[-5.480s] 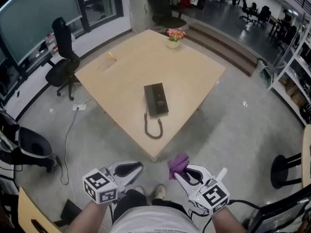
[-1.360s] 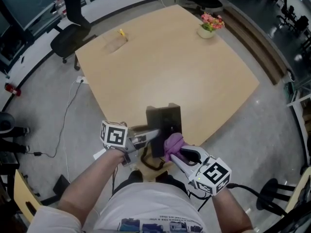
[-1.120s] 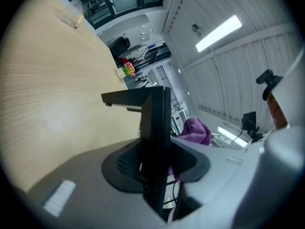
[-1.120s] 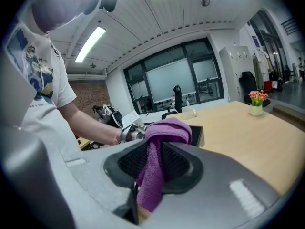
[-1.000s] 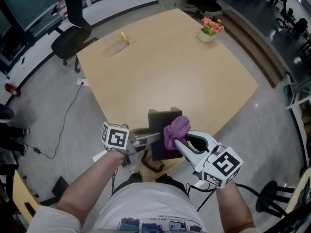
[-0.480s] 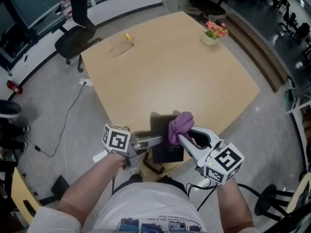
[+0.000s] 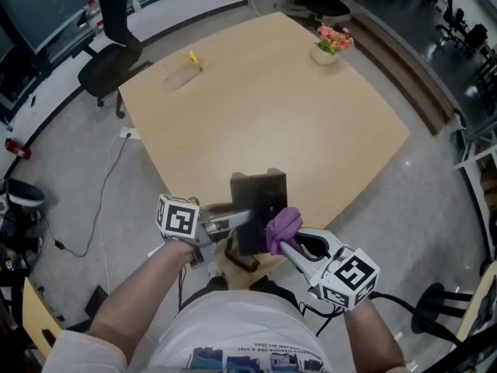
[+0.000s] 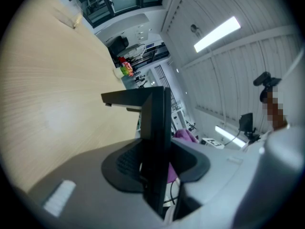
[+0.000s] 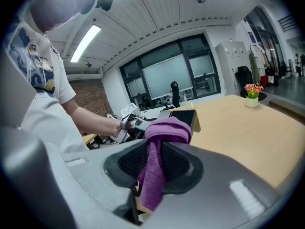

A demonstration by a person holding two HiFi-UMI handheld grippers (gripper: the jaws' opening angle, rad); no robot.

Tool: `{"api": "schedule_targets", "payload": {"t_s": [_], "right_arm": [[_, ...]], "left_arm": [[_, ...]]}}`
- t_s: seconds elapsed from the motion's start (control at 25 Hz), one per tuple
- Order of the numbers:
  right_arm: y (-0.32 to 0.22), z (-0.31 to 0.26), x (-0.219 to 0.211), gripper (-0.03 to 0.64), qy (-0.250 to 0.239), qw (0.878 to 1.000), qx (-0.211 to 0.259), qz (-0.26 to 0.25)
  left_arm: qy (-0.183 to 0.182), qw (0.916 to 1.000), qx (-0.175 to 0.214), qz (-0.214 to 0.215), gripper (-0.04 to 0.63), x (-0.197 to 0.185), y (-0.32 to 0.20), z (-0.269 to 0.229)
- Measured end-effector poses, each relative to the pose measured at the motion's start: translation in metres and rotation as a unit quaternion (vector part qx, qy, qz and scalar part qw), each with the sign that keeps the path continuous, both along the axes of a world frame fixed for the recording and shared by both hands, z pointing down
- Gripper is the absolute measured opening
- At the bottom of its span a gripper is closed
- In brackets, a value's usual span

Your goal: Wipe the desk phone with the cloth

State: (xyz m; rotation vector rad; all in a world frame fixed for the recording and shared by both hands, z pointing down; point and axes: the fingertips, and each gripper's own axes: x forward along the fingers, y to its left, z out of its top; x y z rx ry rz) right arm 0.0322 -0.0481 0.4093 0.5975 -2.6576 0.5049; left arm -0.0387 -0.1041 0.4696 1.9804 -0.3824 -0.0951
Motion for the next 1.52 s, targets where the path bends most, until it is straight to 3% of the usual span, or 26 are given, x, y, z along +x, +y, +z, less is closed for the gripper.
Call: {"api": "schedule_targets", "payload": {"t_s": [0.24, 0.6, 0.72, 1.52], "right_arm": [[0.009, -0.003, 0.006, 0.091, -0.001, 1.0, -0.003, 0.003], [-0.066, -0.073, 0.012, 0.092, -0.044, 0.995, 0.08, 0.05], [-0.08, -0.077, 0.015, 0.092, -0.048, 0.994, 0.085, 0.055], [0.022, 0.027, 0.053, 0.092, -0.032, 0.997, -0.066, 0.034]], "left_arm": [[0.01, 0.9999, -0.003, 0.008, 0.172, 0.001, 0.0, 0.0], [0.012, 0.9992, 0.004, 0.039, 0.172, 0.008, 0.009, -0.002], [0.015, 0.9991, 0.006, 0.038, 0.172, 0.008, 0.013, -0.002], [0.017, 0.9998, 0.008, -0.004, 0.172, -0.001, -0.003, -0.012]]}}
